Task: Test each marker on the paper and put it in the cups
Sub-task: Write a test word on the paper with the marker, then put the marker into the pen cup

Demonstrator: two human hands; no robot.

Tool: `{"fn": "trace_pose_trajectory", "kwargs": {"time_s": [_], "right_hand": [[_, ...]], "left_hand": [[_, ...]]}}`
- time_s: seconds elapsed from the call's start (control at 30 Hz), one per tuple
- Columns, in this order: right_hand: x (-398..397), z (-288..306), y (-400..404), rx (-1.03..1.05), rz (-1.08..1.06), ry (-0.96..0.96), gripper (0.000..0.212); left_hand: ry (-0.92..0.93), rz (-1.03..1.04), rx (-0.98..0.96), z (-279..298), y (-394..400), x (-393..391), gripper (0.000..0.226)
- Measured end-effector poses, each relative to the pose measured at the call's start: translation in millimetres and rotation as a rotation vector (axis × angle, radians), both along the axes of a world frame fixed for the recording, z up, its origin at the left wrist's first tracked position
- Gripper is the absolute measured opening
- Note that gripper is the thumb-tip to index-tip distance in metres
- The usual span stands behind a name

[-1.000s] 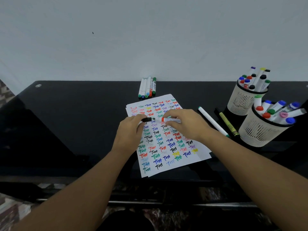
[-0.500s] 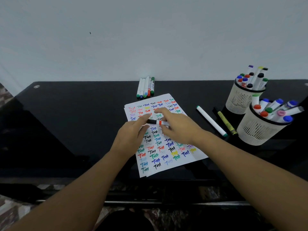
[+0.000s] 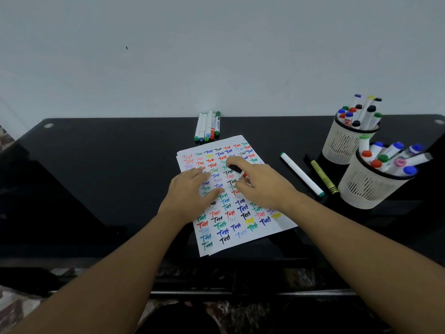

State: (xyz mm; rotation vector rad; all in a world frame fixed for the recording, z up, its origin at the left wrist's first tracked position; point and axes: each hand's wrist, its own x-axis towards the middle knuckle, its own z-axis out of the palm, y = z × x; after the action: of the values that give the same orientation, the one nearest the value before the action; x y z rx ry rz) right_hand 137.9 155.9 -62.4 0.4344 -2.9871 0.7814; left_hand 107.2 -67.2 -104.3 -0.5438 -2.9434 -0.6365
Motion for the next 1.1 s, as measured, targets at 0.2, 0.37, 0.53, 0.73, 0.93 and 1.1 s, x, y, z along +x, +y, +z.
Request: {"fn": "trace_pose_trajectory", "kwargs": {"time_s": [0.2,0.37,0.53,0.73,0.93,1.1], "right_hand": [[-1.1,3.9,1.7,-0.21,-0.057,-0.069,0.051],[-1.7,12.0,6.4,-0.467,-0.183,-0.164,0.034],[0.8,12.9,18.4,-0.6,-0.162,-0.266,0.04],[4.1,17.0,28.4,-0.801,-0.309,-0.234,0.025],[8.6,20.2,38.9,-0.483,-0.381,0.004,0.038],[6.1,45.5,55.7,-0.347,-0.375,0.182,0.029]], "left_hand": [[-0.004,0.01,0.0,1.0,-0.3,-0.7,0.076],[-0.004,0.019,0.011,-2.6,-2.3,-2.8,0.077],[-0.001,0.013,0.003,-2.6,-3.2,-2.7,0.075],[-0.026,0.022,-0.002,-0.4,-1.7,-2.1,0.075],[-0.024,0.025,0.005,1.6,-1.5,-0.5,0.074],[-0.01,0.022,0.01,3.2,-1.1,0.7,0.074]]}}
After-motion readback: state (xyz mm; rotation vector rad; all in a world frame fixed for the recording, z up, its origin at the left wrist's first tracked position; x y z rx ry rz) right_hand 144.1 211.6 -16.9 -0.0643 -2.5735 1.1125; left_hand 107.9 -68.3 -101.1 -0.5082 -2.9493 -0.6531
